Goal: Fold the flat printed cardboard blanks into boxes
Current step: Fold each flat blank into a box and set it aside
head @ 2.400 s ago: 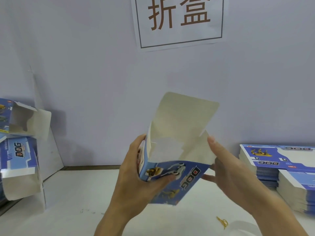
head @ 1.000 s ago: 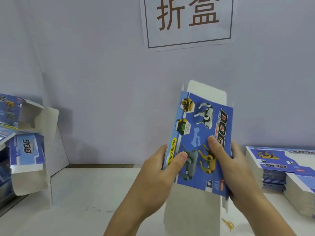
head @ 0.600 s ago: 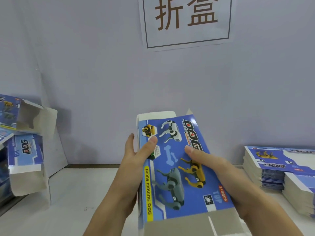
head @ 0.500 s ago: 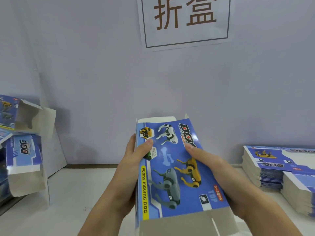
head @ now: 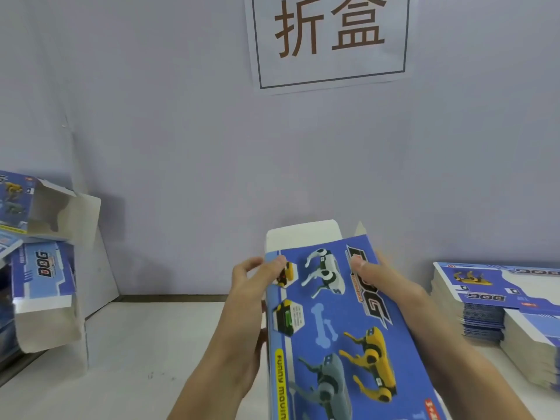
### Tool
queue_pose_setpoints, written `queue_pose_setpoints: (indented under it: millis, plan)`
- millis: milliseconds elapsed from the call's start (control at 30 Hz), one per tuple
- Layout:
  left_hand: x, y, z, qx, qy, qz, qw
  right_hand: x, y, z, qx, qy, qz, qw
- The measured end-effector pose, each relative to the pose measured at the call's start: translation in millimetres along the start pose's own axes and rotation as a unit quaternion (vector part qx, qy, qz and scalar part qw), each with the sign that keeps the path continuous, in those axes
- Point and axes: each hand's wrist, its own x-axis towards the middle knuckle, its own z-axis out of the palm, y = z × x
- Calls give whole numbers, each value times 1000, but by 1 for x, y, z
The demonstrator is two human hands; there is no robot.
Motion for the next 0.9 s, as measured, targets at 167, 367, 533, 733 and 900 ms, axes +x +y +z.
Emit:
queue_pose_setpoints:
  millis: [167, 367, 533, 733, 900]
  plan:
    - [4, -9, -7, 24, 9, 12, 1000, 6, -2, -2, 39, -28, 26, 999]
    - [3, -19, 3, 55, 7, 80, 995, 16, 6, -16, -19, 76, 56, 995]
    - [5, -18, 0, 51, 15, 109, 993, 8, 12, -4, -12, 102, -14, 995]
    - [5, -16, -5, 47, 30, 119, 991, 7, 11, 3, 3, 68, -60, 996]
    - [4, -18, -5, 48, 21, 149, 987, 7, 14, 2, -35, 70, -86, 993]
